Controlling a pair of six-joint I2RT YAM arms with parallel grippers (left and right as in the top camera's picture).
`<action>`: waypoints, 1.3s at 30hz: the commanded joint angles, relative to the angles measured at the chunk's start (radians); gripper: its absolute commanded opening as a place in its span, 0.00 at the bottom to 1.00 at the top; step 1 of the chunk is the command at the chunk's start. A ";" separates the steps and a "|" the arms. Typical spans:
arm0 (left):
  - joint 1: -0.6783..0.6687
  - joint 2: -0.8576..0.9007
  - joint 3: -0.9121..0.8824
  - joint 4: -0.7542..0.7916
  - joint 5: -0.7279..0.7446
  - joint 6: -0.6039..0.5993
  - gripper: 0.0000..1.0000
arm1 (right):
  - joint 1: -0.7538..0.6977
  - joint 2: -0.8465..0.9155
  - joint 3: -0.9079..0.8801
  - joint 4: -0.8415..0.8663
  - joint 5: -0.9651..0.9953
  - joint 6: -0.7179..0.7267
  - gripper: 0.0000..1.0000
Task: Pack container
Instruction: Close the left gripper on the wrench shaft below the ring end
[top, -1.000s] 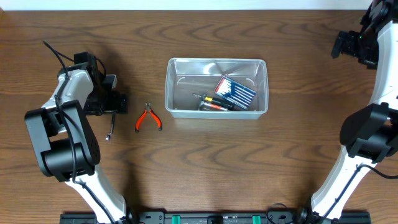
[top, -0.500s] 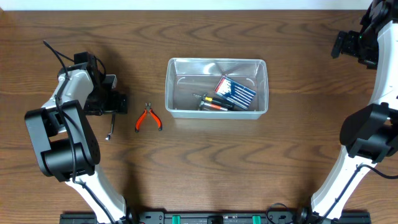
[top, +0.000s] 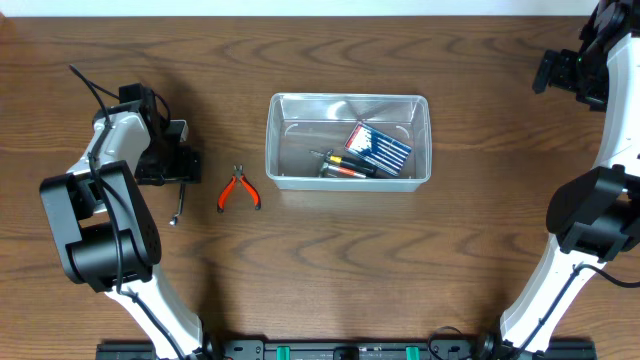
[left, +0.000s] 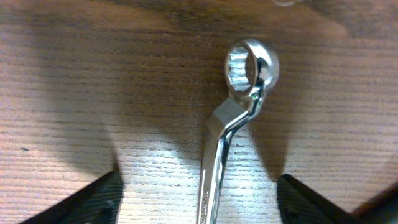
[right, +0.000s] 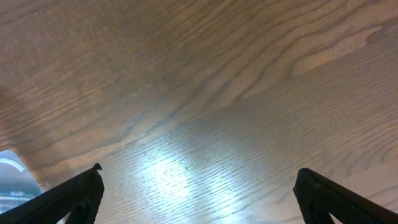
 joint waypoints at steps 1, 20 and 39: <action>0.005 0.020 -0.011 0.001 -0.008 0.011 0.70 | -0.005 -0.005 -0.001 0.000 0.008 0.010 0.99; 0.005 0.020 -0.011 0.001 -0.008 0.011 0.49 | -0.005 -0.005 -0.001 0.000 0.008 0.010 0.99; 0.005 0.020 -0.011 0.001 -0.008 0.011 0.30 | -0.005 -0.005 -0.001 0.000 0.008 0.010 0.99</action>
